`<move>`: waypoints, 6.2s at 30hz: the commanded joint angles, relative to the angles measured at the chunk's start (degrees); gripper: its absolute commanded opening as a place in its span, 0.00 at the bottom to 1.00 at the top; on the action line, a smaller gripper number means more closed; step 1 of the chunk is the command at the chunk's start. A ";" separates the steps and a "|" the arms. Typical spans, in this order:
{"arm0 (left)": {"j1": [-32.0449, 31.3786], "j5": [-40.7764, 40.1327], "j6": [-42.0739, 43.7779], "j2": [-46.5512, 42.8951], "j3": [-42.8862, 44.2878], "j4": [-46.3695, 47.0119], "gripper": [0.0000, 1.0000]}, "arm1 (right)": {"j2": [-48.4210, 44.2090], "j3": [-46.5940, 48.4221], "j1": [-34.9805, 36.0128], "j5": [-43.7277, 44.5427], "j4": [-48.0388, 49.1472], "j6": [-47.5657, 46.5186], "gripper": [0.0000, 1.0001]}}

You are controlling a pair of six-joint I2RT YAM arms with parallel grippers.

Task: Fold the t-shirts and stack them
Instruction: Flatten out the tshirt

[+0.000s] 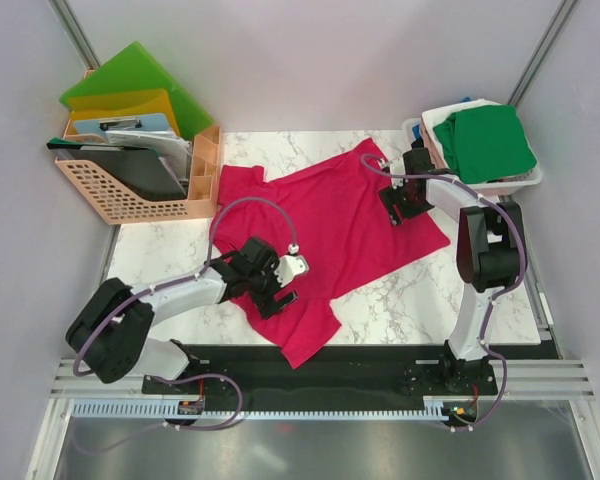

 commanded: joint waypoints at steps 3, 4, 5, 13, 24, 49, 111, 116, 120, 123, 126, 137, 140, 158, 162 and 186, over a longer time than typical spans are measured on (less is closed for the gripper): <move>0.20 -6.32 3.65 -7.94 -5.30 -2.55 1.00 | -3.92 -2.21 -4.35 3.94 -1.34 -1.57 0.78; 0.37 -7.02 3.83 -8.91 -5.65 -2.55 1.00 | -4.89 -3.00 -4.98 3.59 -1.78 -2.09 0.78; 0.55 -7.99 4.17 -10.75 -6.00 -2.55 1.00 | -5.86 -4.40 -5.50 3.50 -3.00 -3.23 0.78; 1.78 -8.87 5.14 -10.85 -4.16 -3.26 1.00 | -15.88 -13.45 -11.57 1.92 -5.82 -7.98 0.79; 1.87 -9.57 1.37 -12.17 -1.26 -1.85 1.00 | -27.30 -18.48 -11.49 -3.88 -5.03 -9.04 0.78; 1.87 -12.48 2.60 -12.43 -3.98 1.84 1.00 | -11.41 -12.24 -10.87 -3.63 0.06 -5.26 0.76; 2.83 -17.14 2.77 -16.74 -10.76 8.77 1.00 | -34.34 -18.75 -22.65 -12.31 -16.99 -15.20 0.75; 6.52 -15.99 2.68 -7.52 -1.20 10.80 1.00 | -34.08 -14.44 -19.75 -16.55 -16.99 -13.09 0.77; 7.05 -16.78 4.53 -7.16 4.70 10.99 1.00 | -35.84 -14.52 -17.38 -13.29 -14.70 -12.64 0.78; 7.14 -14.77 3.92 -8.56 9.37 6.95 1.00 | -35.67 -14.35 -17.29 -11.72 -14.70 -13.08 0.79; 7.14 -13.01 3.30 -10.14 11.39 3.61 1.00 | -35.14 -14.70 -17.37 -11.27 -14.35 -13.52 0.79; 6.26 3.51 0.31 -18.42 1.65 -10.72 1.00 | -35.58 -15.14 -17.29 -11.80 -15.05 -14.84 0.79; 6.17 4.13 0.57 -14.82 -0.46 -11.78 0.99 | -34.79 -15.66 -17.29 -11.71 -14.70 -14.84 0.79; 6.17 -3.77 2.95 -5.84 0.67 -13.01 0.97 | -36.02 -17.16 -17.37 -9.78 -13.64 -15.54 0.79; 6.17 -4.39 4.52 -9.00 1.37 -17.84 0.98 | -35.75 -15.93 -17.29 -9.07 -13.65 -16.07 0.79; 5.91 0.00 -0.39 -12.81 8.41 -12.67 1.00 | -33.03 -18.22 -17.29 -9.68 -10.74 -15.02 0.80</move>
